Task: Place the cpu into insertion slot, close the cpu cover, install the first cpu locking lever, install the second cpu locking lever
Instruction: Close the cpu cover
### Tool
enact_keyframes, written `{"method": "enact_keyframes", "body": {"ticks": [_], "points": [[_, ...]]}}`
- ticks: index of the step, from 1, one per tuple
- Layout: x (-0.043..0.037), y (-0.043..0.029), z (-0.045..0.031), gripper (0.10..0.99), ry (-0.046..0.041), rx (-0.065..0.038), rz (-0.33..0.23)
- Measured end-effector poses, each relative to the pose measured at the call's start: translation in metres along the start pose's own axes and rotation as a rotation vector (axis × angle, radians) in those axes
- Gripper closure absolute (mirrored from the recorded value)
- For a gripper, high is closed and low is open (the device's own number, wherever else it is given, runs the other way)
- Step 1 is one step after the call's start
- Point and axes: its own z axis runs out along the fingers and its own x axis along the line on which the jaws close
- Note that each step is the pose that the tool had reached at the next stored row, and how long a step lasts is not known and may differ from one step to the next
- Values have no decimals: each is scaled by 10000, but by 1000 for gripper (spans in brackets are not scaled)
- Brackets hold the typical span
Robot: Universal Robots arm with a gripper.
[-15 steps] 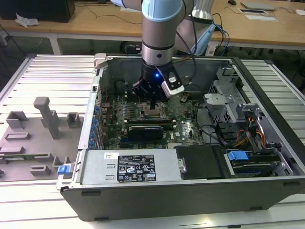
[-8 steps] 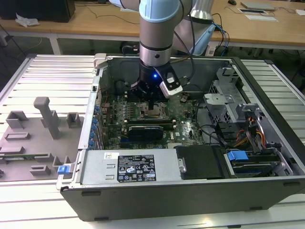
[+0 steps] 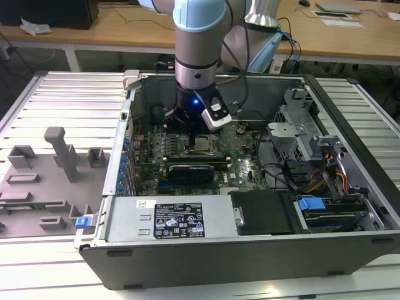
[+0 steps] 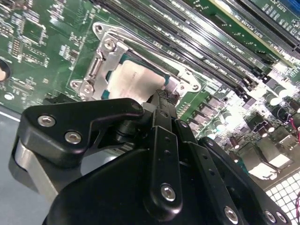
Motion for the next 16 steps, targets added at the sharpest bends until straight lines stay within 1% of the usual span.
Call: {"method": "enact_keyframes", "body": {"ticks": [5, 8, 13, 16], "points": [[51, -2, 44, 980, 13, -2, -205], [68, -3, 73, 980, 16, -4, -284], [69, -4, 82, 980, 20, -1, -305], [44, -4, 83, 980, 19, -3, -304]]}}
